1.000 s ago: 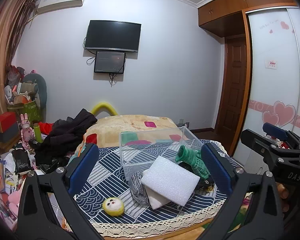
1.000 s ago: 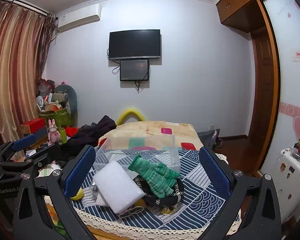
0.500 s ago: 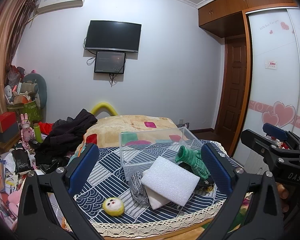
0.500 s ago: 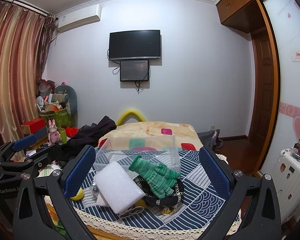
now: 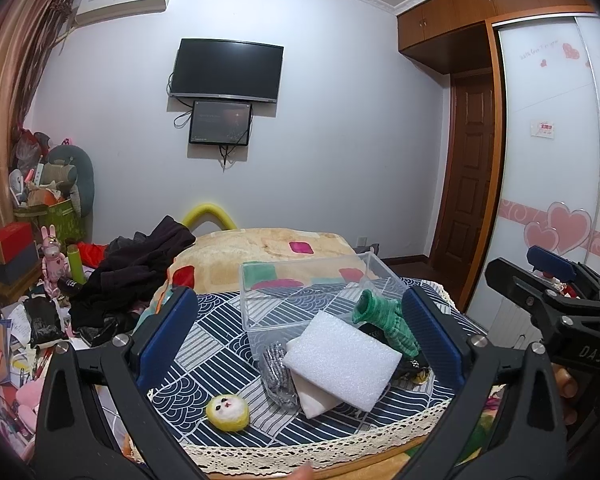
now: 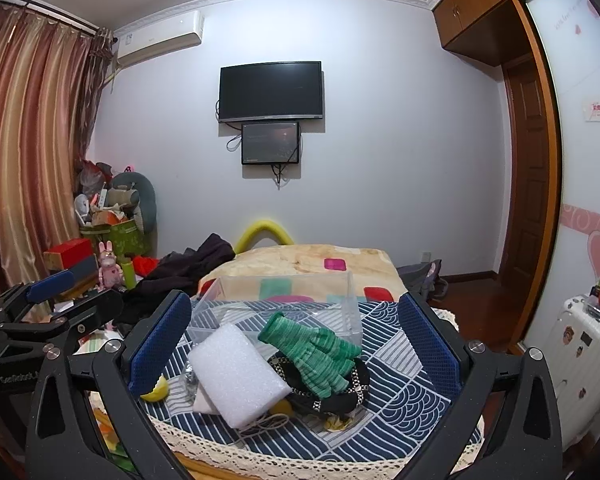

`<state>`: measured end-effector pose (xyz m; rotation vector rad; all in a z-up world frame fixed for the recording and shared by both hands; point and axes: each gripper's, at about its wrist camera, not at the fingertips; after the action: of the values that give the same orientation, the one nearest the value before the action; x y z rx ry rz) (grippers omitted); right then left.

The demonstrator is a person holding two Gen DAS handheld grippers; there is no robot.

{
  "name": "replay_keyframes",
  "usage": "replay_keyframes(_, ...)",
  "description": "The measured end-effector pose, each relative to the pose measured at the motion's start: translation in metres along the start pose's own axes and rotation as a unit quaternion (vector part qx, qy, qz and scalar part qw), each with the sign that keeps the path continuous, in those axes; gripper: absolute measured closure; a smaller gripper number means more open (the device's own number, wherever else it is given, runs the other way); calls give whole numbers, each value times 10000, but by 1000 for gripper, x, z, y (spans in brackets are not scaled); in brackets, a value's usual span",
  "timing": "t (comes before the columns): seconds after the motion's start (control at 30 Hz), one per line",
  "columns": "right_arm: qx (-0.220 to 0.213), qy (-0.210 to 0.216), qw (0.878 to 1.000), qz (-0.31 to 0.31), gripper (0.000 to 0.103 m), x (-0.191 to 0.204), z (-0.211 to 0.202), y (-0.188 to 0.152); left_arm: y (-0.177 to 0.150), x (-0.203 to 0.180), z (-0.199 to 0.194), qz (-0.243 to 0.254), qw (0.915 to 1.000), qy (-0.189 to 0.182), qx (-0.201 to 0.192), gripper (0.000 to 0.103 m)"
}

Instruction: Organize soft objects

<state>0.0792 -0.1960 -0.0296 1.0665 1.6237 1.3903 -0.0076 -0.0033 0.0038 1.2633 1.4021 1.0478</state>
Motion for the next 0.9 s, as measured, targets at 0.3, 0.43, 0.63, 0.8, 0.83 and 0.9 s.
replay_keyframes(0.3, 187, 83, 9998, 51, 0, -7, 16, -10, -14, 27, 24, -24, 9987, 320, 394, 0)
replay_keyframes(0.43, 528, 181, 9984, 51, 7, -8, 34, -24, -34, 40, 38, -10, 9964, 455, 721, 8)
replay_keyframes(0.63, 1023, 522, 9934, -66, 10, 6, 60, -43, -67, 65, 63, -154, 9886, 460, 1427, 17)
replay_keyframes(0.8, 1476, 753, 9860, -161, 10, 19, 83, -62, -93, 84, 75, -319, 9809, 381, 1878, 18)
replay_keyframes(0.83, 1558, 783, 9845, -168, 9, 20, 87, -65, -97, 87, 78, -362, 9794, 370, 1952, 19)
replay_keyframes(0.9, 1702, 791, 9820, -227, 5, 24, 96, -70, -105, 91, 85, -440, 9766, 307, 2081, 21)
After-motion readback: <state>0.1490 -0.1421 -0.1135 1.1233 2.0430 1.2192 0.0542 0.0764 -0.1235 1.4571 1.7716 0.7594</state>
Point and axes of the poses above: each gripper's, at about its wrist camera, not at the fingertips, and z roughly the way its jaws point, x to its left, y to its top, and after that the axes turned 3 degrees about -x, right-handed
